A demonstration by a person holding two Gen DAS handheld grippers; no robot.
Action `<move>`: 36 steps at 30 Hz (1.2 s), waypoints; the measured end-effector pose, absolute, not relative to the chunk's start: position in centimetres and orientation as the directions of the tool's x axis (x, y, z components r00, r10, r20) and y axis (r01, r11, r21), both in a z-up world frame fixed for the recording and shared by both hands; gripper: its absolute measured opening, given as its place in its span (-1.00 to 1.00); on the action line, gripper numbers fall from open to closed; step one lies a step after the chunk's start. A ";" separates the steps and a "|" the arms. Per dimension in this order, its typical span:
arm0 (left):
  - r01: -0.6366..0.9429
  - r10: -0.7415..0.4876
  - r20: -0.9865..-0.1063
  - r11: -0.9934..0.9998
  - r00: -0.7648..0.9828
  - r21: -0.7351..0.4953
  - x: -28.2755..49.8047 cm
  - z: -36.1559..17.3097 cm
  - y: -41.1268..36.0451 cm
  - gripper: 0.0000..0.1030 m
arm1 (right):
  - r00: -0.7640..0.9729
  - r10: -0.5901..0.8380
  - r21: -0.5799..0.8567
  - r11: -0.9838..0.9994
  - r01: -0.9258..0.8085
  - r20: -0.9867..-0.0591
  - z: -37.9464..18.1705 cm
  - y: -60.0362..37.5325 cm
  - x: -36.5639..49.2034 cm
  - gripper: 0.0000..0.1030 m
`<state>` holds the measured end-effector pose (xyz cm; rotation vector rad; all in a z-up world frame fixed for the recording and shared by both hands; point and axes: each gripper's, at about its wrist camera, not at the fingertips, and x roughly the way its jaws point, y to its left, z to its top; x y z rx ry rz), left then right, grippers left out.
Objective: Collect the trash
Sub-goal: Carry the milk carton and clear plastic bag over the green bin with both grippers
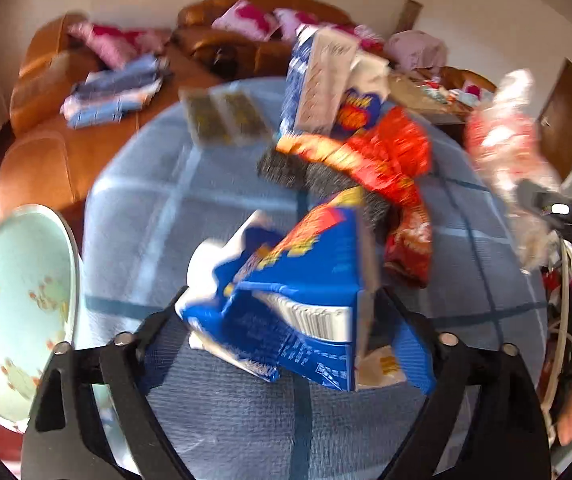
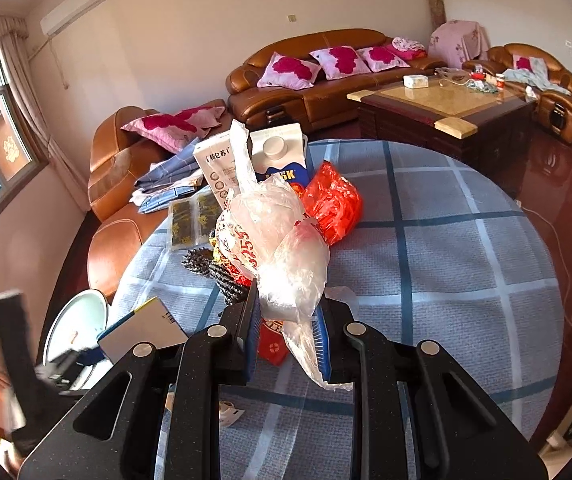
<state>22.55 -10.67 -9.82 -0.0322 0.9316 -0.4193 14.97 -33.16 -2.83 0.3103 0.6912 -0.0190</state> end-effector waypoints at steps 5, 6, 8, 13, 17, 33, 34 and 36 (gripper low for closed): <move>0.321 -0.399 -0.740 0.912 0.541 -0.256 22.5 -9.4 -9.9 0.49 | 0.776 0.069 0.270 0.954 0.133 -0.626 -2.6 -33.8 14.7 -0.54; 0.316 -0.398 -0.730 0.913 0.555 -0.257 22.5 -9.0 -9.7 0.49 | 0.779 0.068 0.276 0.951 0.137 -0.623 -2.5 -33.9 14.7 -0.54; 0.316 -0.416 -0.710 0.907 0.569 -0.278 22.4 -8.2 -9.2 0.49 | 0.784 0.070 0.281 0.950 0.136 -0.617 -2.3 -33.9 14.8 -0.54; 0.307 -0.416 -0.667 0.909 0.619 -0.282 22.3 -6.0 -7.8 0.49 | 0.796 0.096 0.300 0.948 0.111 -0.598 -1.4 -32.9 15.0 -0.54; 0.286 -0.392 -0.618 0.920 0.681 -0.269 21.5 -3.4 -5.7 0.49 | 0.801 0.128 0.302 0.951 0.067 -0.584 -0.3 -31.3 15.0 -0.54; -0.001 -0.142 -0.579 0.971 0.803 -0.240 16.2 -1.4 8.8 0.50 | 0.699 0.405 0.325 0.911 -0.255 -0.590 0.2 -13.1 16.8 -0.54; -0.020 -0.127 -0.582 0.971 0.804 -0.240 16.0 -1.6 9.6 0.50 | 0.682 0.422 0.332 0.904 -0.269 -0.597 0.0 -11.9 16.9 -0.54; -0.059 -0.099 -0.588 0.968 0.803 -0.243 15.5 -2.0 11.4 0.50 | 0.657 0.443 0.330 0.896 -0.298 -0.610 -0.4 -9.5 17.0 -0.54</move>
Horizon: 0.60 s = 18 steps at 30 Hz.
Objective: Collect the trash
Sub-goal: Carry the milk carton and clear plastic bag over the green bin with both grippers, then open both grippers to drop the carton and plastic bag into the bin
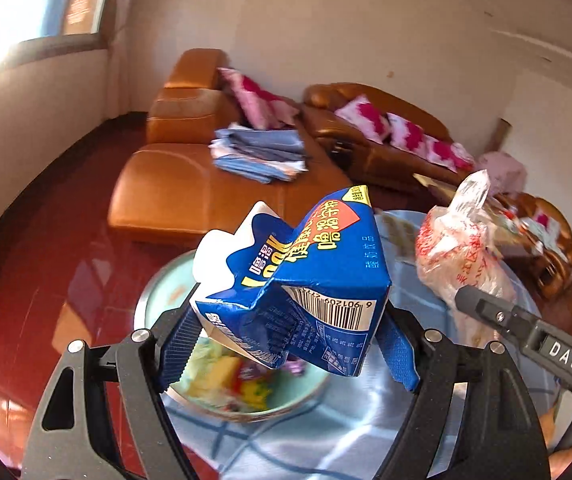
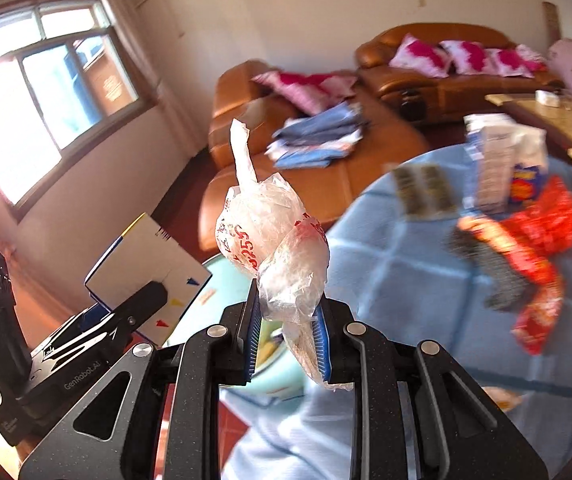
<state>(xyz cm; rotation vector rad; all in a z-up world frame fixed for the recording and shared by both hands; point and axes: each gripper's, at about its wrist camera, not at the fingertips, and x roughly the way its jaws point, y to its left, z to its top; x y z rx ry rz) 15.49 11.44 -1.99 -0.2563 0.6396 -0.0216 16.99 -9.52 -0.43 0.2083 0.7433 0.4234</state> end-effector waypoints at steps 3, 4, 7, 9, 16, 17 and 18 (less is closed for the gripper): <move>-0.110 -0.053 -0.600 0.967 0.798 -0.232 15.0 -2.7 13.5 0.50 | 0.628 0.453 0.306 0.891 -0.334 -0.633 -1.2 -6.2 17.2 -0.54; -0.127 -0.040 -0.605 0.965 0.795 -0.230 14.8 -2.9 14.2 0.50 | 0.616 0.457 0.304 0.889 -0.343 -0.642 -1.6 -5.2 17.4 -0.54; -0.158 -0.025 -0.619 0.958 0.785 -0.238 14.7 -3.8 15.9 0.50 | 0.599 0.453 0.292 0.890 -0.351 -0.660 -2.5 -3.4 17.7 -0.54; -0.177 -0.009 -0.631 0.957 0.776 -0.231 14.7 -4.4 16.5 0.50 | 0.580 0.457 0.302 0.887 -0.348 -0.674 -3.3 -2.6 18.1 -0.54; -0.209 0.016 -0.659 0.954 0.752 -0.216 15.4 -5.9 17.5 0.50 | 0.520 0.473 0.328 0.878 -0.350 -0.711 -5.4 -1.0 19.1 -0.53; -0.210 0.018 -0.663 0.954 0.749 -0.212 15.5 -6.1 17.4 0.50 | 0.516 0.472 0.327 0.878 -0.349 -0.715 -5.7 -0.8 19.2 -0.53; -0.209 0.016 -0.667 0.955 0.745 -0.211 15.6 -6.3 17.4 0.50 | 0.511 0.471 0.329 0.879 -0.346 -0.719 -6.0 -0.7 19.3 -0.53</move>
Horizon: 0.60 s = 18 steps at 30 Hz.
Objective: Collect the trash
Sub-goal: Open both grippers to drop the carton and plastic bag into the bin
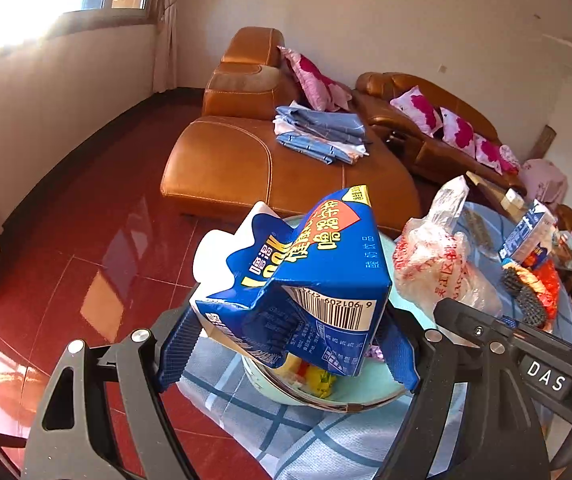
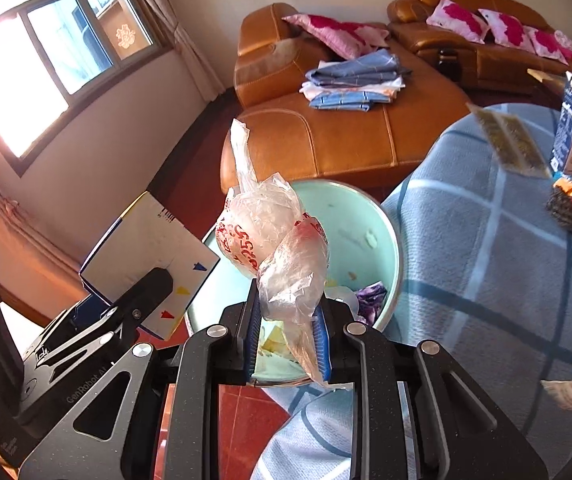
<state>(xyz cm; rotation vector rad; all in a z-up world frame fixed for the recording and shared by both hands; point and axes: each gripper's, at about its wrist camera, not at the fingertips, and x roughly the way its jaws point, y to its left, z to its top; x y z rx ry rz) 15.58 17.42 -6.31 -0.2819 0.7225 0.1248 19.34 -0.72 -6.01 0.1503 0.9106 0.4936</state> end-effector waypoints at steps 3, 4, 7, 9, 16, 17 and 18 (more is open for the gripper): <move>-0.210 0.014 -0.681 0.956 0.733 -0.206 16.4 -6.9 17.4 0.50 | 0.495 0.475 0.348 0.877 -0.330 -0.728 -6.6 -0.8 19.8 -0.53; -0.211 0.015 -0.685 0.956 0.728 -0.204 16.6 -7.1 17.3 0.50 | 0.488 0.477 0.353 0.877 -0.327 -0.731 -6.9 -0.7 19.9 -0.53; -0.211 0.013 -0.695 0.957 0.719 -0.199 16.9 -7.5 17.0 0.50 | 0.472 0.479 0.366 0.876 -0.314 -0.741 -7.5 -0.7 20.5 -0.53; -0.209 0.016 -0.699 0.959 0.715 -0.192 17.2 -7.5 16.7 0.50 | 0.460 0.483 0.378 0.874 -0.306 -0.745 -8.0 -0.7 21.2 -0.52; -0.221 0.035 -0.709 0.960 0.705 -0.173 17.8 -7.7 16.6 0.50 | 0.428 0.518 0.434 0.855 -0.284 -0.741 -8.7 -1.1 22.6 -0.30; -0.222 0.036 -0.709 0.960 0.704 -0.171 17.8 -7.7 16.5 0.50 | 0.429 0.519 0.435 0.854 -0.285 -0.739 -8.6 -1.1 22.5 -0.29; -0.221 0.036 -0.709 0.960 0.704 -0.170 17.9 -7.7 16.4 0.50 | 0.433 0.517 0.430 0.855 -0.288 -0.738 -8.5 -1.1 22.5 -0.28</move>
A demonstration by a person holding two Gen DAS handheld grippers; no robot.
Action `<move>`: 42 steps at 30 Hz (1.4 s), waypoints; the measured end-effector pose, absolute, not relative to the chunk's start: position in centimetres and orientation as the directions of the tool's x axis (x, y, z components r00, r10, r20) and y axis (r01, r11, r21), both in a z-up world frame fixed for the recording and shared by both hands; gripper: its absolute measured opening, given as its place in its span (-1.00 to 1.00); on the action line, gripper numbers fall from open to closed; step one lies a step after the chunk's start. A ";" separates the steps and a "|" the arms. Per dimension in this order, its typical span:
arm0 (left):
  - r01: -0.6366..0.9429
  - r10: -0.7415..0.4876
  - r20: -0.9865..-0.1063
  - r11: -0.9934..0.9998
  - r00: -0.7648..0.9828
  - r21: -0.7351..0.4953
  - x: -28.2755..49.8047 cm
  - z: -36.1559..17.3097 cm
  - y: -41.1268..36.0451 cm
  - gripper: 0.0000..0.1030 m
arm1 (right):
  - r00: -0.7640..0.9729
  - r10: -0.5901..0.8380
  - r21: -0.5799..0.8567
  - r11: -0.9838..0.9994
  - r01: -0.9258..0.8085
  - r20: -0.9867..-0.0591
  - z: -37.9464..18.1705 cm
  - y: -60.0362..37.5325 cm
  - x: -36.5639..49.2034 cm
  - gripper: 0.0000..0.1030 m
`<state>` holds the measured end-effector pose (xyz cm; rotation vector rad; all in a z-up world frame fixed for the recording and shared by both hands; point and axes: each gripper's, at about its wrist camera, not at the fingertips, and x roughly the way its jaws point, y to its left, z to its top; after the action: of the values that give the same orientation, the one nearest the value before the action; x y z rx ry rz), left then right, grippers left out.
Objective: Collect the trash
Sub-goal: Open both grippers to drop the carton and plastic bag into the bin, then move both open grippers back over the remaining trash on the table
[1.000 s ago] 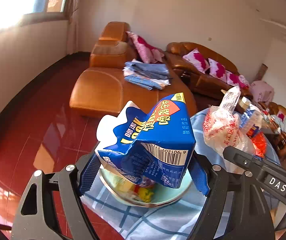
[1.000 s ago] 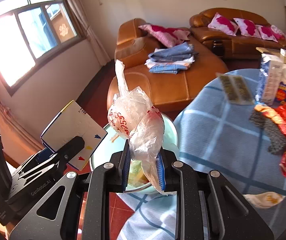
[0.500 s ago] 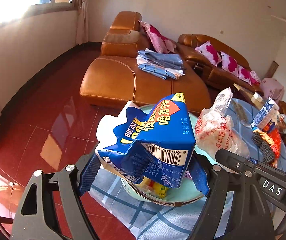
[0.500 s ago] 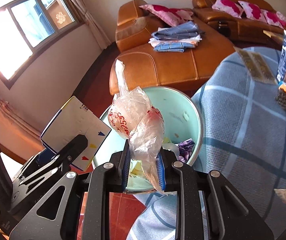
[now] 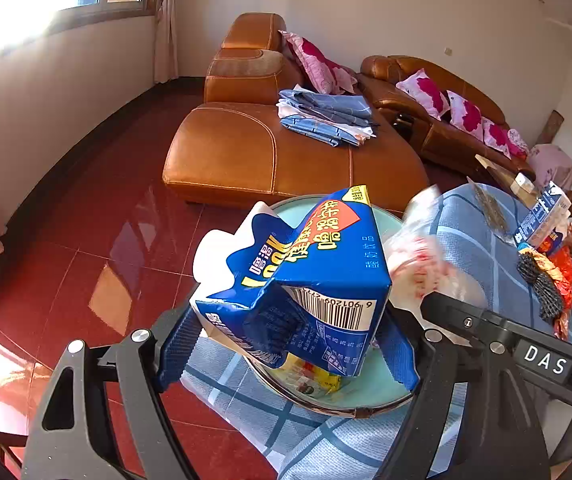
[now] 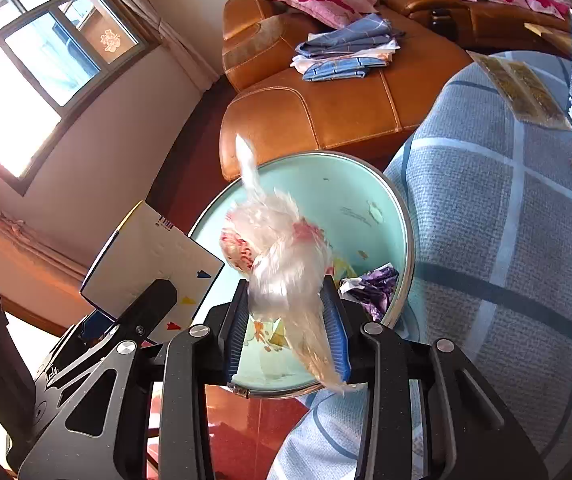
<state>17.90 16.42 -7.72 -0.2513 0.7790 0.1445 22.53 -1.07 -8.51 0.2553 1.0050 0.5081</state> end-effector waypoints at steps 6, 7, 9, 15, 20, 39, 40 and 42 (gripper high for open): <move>-0.221 0.044 -0.712 0.962 0.701 -0.159 18.1 -8.0 16.2 0.50 | 0.457 0.515 0.437 0.857 -0.273 -0.725 -8.0 -2.3 22.2 -0.10; -0.221 0.044 -0.712 0.962 0.700 -0.158 18.1 -8.0 16.1 0.50 | 0.467 0.514 0.438 0.858 -0.270 -0.719 -7.7 -2.6 22.0 -0.10; -0.222 0.043 -0.713 0.962 0.699 -0.160 18.2 -8.1 16.0 0.50 | 0.504 0.494 0.419 0.869 -0.263 -0.708 -6.9 -3.3 21.5 -0.10; -0.209 0.048 -0.718 0.968 0.694 -0.138 18.9 -8.4 14.9 0.51 | 0.613 0.411 0.355 0.909 -0.219 -0.675 -5.0 -5.5 20.0 -0.10; -0.207 0.077 -0.722 0.974 0.687 -0.093 19.4 -8.5 13.7 0.81 | 0.634 0.403 0.366 0.910 -0.196 -0.660 -4.8 -6.9 19.4 -0.09; -0.190 0.110 -0.686 0.981 0.719 -0.042 18.3 -5.8 9.8 0.88 | 0.711 0.330 0.365 0.925 -0.110 -0.622 -3.4 -13.1 17.8 0.00; -0.184 0.101 -0.684 0.982 0.722 -0.049 18.2 -5.7 9.5 0.88 | 0.716 0.316 0.360 0.928 -0.097 -0.622 -3.4 -13.8 17.6 0.01; -0.159 0.077 -0.683 0.986 0.726 -0.057 18.2 -5.7 8.6 0.88 | 0.727 0.280 0.357 0.933 -0.051 -0.627 -3.8 -15.8 17.3 0.01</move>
<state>18.23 8.57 -5.66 -0.1143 0.7471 0.1305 17.33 -15.84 -3.82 0.3289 0.7371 0.1856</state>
